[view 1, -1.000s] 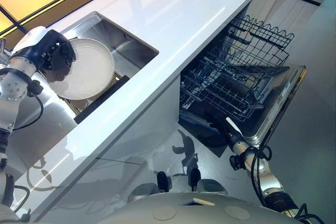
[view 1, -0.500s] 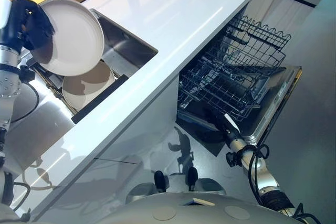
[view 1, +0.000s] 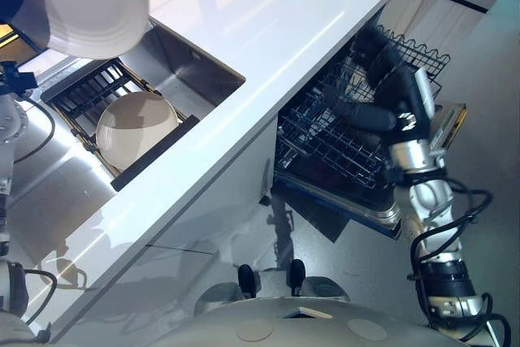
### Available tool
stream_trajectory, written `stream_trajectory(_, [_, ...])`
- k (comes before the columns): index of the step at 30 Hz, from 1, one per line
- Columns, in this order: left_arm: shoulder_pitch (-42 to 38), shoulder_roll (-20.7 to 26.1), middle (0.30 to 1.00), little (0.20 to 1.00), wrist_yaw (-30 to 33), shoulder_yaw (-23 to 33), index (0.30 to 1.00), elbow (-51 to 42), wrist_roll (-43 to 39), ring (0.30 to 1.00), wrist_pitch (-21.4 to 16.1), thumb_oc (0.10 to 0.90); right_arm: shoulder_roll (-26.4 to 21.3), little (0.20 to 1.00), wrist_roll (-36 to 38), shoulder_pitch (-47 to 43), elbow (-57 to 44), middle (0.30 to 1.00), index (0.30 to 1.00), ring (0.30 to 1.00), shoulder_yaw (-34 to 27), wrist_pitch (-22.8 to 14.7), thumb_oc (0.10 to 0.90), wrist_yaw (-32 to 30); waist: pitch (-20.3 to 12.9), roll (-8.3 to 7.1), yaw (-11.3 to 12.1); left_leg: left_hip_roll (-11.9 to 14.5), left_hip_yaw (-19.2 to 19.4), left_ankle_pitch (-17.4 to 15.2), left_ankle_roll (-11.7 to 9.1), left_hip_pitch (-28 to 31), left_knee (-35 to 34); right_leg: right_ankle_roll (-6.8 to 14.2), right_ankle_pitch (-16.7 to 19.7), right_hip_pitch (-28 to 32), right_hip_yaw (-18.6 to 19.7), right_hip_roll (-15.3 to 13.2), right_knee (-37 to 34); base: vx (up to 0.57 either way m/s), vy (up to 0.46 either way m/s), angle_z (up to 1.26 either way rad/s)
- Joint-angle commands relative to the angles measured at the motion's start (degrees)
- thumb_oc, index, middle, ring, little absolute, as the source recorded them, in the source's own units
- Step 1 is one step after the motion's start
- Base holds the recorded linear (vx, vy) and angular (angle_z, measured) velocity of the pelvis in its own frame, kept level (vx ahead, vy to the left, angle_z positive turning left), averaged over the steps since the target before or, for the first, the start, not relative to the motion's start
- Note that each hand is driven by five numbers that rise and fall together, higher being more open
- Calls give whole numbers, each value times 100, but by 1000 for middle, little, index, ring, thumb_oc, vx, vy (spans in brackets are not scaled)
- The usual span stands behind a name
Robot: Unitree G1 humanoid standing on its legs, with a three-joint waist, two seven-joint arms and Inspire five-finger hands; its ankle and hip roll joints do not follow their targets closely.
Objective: Pick up plates and place into dishwasher.
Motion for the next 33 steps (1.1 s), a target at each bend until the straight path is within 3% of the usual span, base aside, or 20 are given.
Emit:
stream_trajectory(1, [-843,123,300,200,583,121,300,44,377,300,31,100,-333,900,-25,-563,-788,900,900,900,-252,-636,800,-193,-649,63,-110,-188,-305,-410,83,-128,7,224,-769,-213,-101,123,1166,-6,-23,-5])
stream_trajectory(4, [-1023,49,300,200,596,-132,300,13,430,300,92,100,-367,900,350,-781,-877,900,900,900,-197,-475,800,167,-693,42,-110,-188,-325,-409,74,-121,7,208,-782,-200,-106,140,1177,-3,-8,-1])
stream_trajectory(10, [-1438,-198,300,200,606,-648,300,8,503,300,212,100,-228,900,1181,-1211,-1070,900,900,900,289,335,800,759,-739,-25,-63,-189,-384,-393,50,-115,7,184,-803,-152,-158,142,1154,0,0,0])
stream_trajectory(12, [-1649,-377,300,200,758,-946,300,56,572,300,239,100,-103,900,1186,-1477,-1065,900,900,900,610,490,800,584,-756,-51,-18,-186,-425,-377,36,-122,7,166,-822,-124,-202,142,1131,-6,-11,2])
stream_trajectory(18, [-1886,-982,300,200,1094,-1494,300,203,810,300,202,100,420,900,1135,-1841,-941,900,900,900,1087,471,800,5,-779,-79,39,-176,-477,-367,24,-104,7,160,-843,-80,-261,155,1128,5,-14,8])
stream_trajectory(29, [-1619,-1806,300,200,1104,-1802,300,72,1074,300,46,100,1003,900,988,-1672,-893,900,900,900,1294,483,800,-666,-803,-91,39,-155,-478,-364,34,-99,7,148,-852,-49,-239,191,1078,1,-1,0])
stream_trajectory(33, [-1439,-1958,300,200,1164,-1928,300,25,1317,300,-120,100,1035,900,1138,-1548,-721,900,900,900,1335,732,800,-788,-793,-108,23,-151,-462,-366,42,-84,7,140,-847,-45,-223,207,1073,8,-1,0])
